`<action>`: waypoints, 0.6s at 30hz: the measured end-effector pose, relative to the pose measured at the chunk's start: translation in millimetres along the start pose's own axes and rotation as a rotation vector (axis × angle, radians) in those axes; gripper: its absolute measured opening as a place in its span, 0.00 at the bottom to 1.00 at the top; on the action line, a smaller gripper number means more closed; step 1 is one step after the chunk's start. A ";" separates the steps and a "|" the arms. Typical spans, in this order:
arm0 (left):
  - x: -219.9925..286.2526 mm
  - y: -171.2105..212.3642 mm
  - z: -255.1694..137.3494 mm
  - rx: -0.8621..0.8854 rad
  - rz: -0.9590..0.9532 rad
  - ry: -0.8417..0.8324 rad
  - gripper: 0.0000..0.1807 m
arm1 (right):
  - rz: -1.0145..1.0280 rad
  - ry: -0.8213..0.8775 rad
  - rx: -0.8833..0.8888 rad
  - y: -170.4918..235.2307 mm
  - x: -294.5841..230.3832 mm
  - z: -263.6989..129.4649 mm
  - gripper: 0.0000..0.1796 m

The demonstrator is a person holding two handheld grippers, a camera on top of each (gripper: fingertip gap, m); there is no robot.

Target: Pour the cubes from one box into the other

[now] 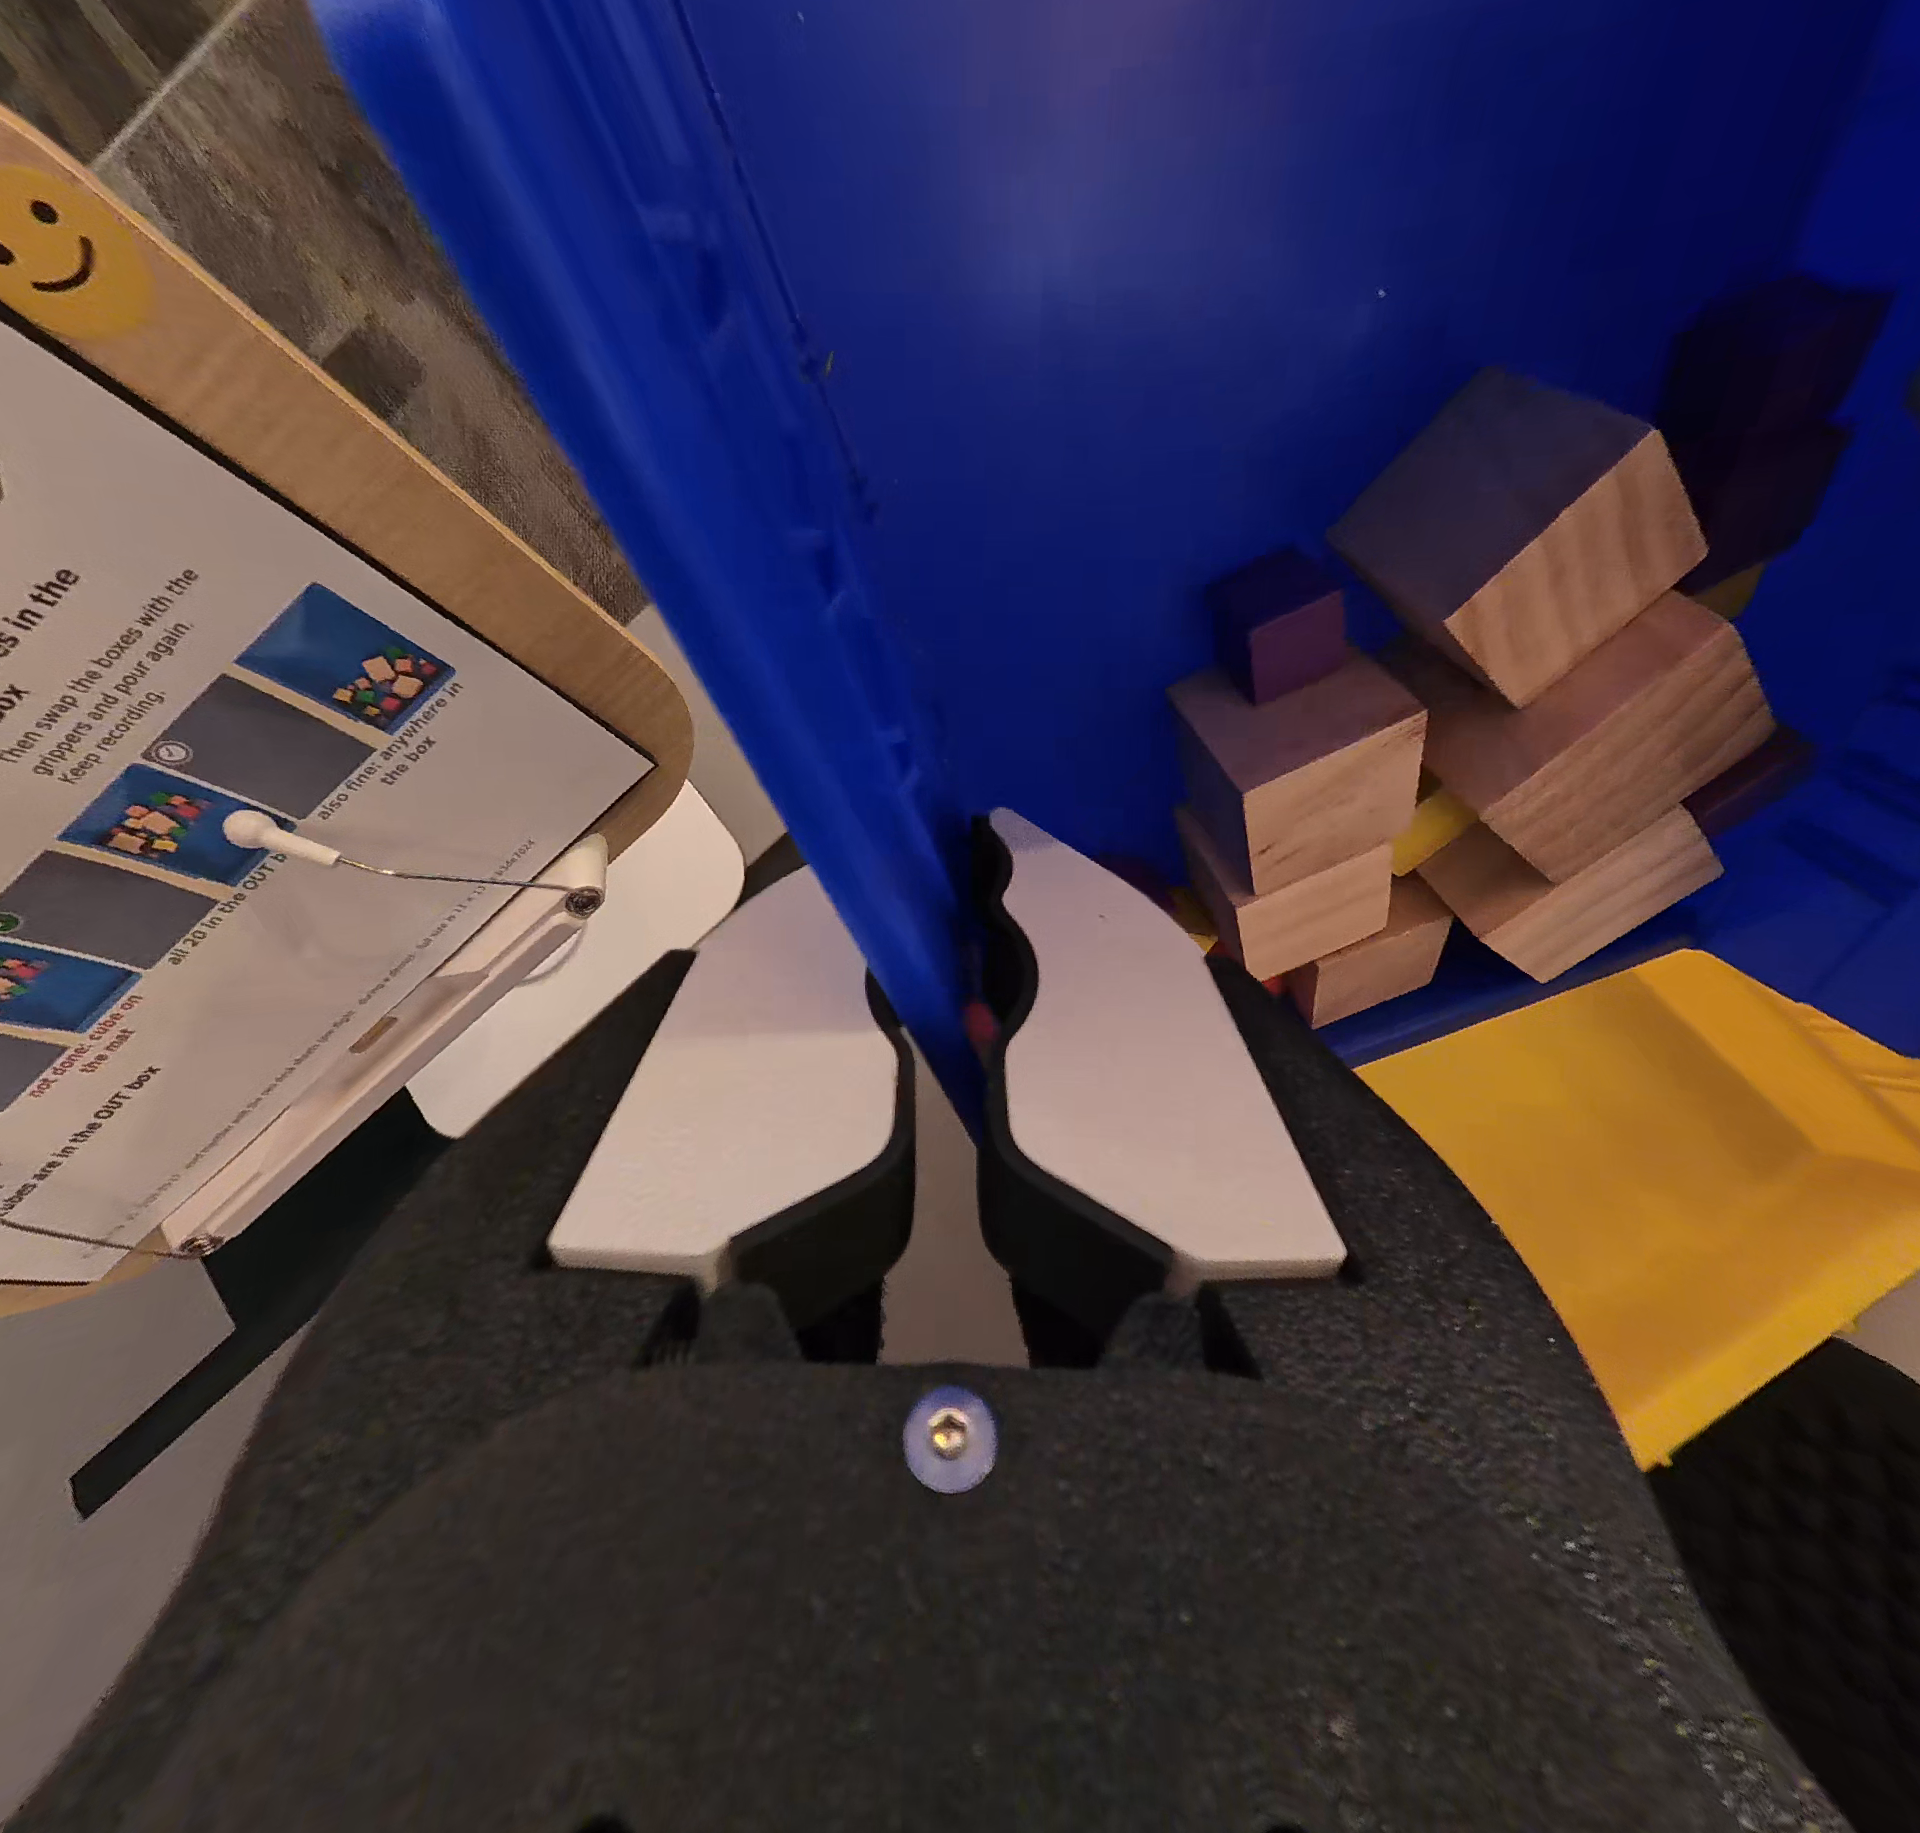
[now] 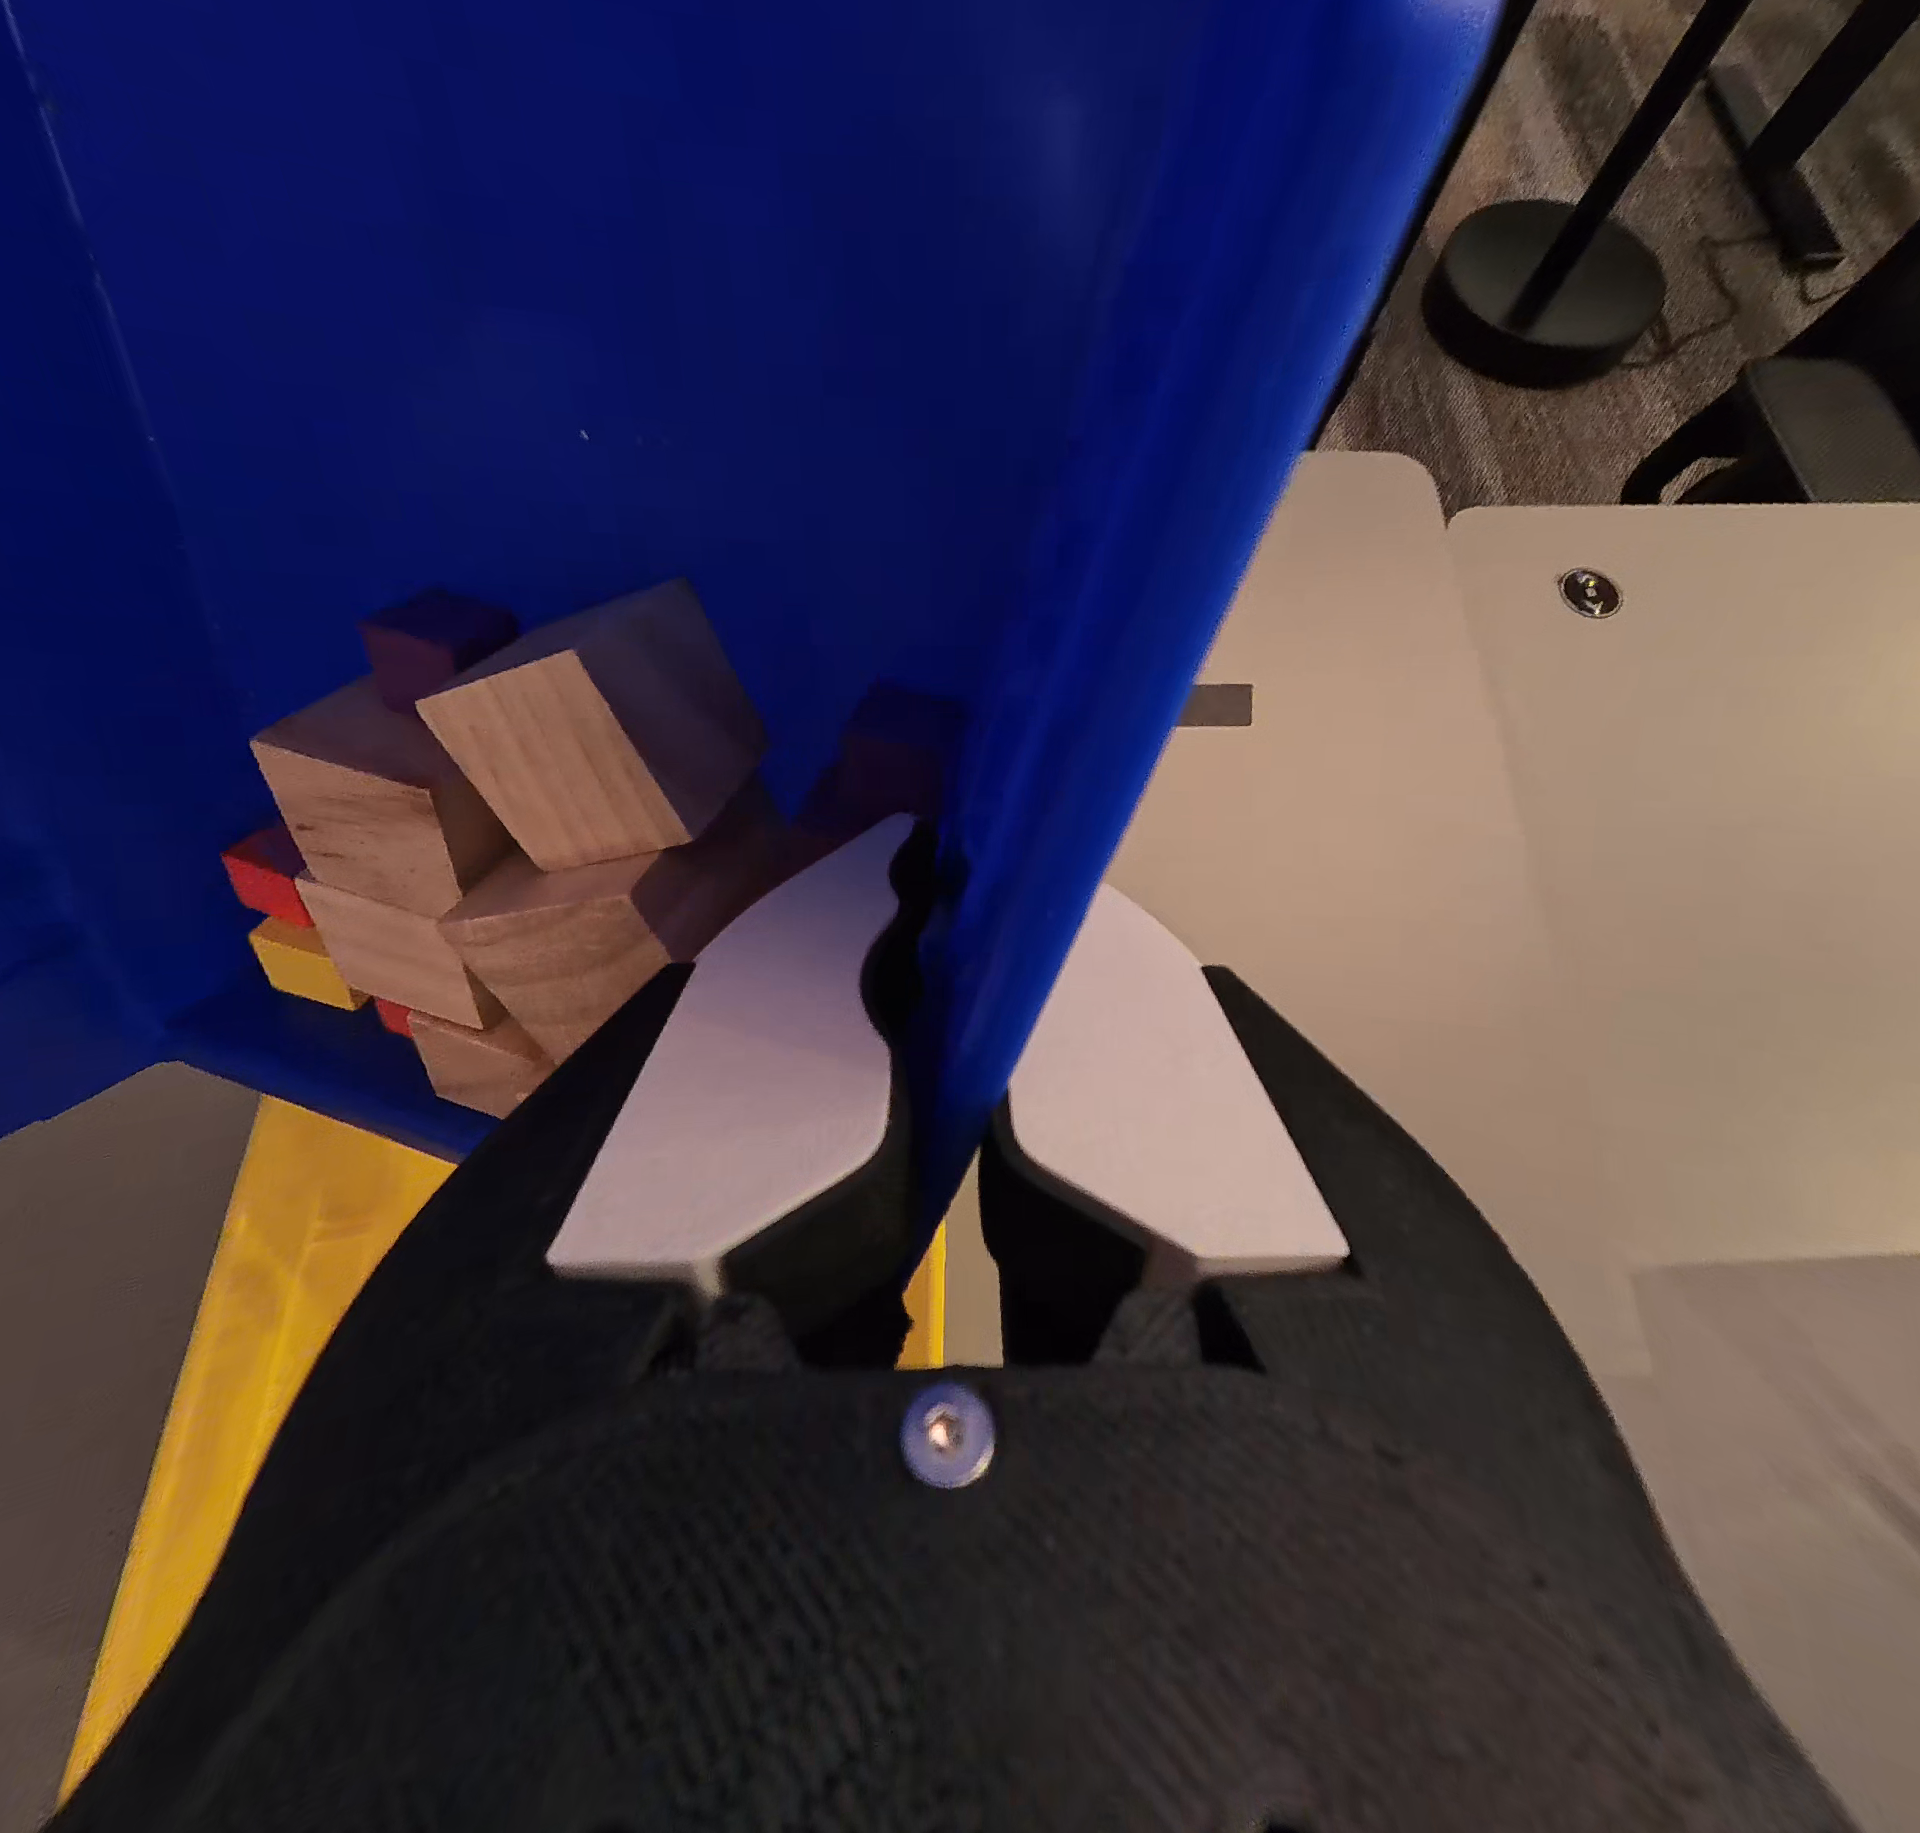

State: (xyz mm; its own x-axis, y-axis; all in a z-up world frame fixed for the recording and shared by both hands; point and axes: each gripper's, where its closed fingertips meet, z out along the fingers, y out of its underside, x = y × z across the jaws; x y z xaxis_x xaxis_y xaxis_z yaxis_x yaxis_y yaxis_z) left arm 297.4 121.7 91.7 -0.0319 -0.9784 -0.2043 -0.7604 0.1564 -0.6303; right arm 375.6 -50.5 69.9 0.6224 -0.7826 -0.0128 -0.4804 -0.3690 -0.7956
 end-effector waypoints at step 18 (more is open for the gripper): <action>-2.5 -1.6 -13.6 0.284 0.043 -0.056 0.03 | -0.048 0.078 0.292 -7.9 -5.5 -13.3 0.04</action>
State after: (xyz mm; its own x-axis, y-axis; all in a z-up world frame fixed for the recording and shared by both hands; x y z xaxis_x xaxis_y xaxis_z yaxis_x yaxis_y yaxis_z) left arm 289.9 122.1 103.5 -0.0184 -0.9622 -0.2718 -0.5471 0.2372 -0.8028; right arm 367.8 -49.9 84.3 0.5857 -0.8078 0.0667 -0.2462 -0.2557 -0.9349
